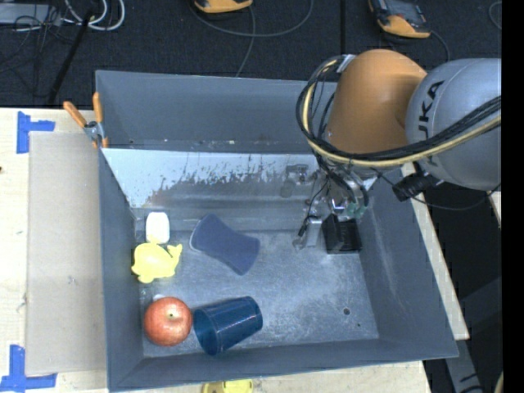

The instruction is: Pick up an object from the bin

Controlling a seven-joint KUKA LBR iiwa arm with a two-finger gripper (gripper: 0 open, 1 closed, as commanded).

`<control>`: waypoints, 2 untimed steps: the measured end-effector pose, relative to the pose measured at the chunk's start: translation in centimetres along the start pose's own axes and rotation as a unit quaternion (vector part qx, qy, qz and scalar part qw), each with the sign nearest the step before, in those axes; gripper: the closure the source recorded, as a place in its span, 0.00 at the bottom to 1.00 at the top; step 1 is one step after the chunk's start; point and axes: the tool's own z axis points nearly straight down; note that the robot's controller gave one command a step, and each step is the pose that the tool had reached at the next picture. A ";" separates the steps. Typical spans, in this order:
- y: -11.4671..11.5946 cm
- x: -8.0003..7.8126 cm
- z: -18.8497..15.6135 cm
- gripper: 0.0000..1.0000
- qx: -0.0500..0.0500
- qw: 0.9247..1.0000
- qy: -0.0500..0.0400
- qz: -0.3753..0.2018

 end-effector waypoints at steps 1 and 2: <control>0.0 -0.1 -0.5 0.00 0.000 1.000 -0.004 0.000; 3.4 1.1 5.7 0.00 0.000 1.000 -0.005 0.016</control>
Offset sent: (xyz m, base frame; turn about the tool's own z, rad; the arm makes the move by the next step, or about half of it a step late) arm -0.0248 0.0620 -0.1122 0.0511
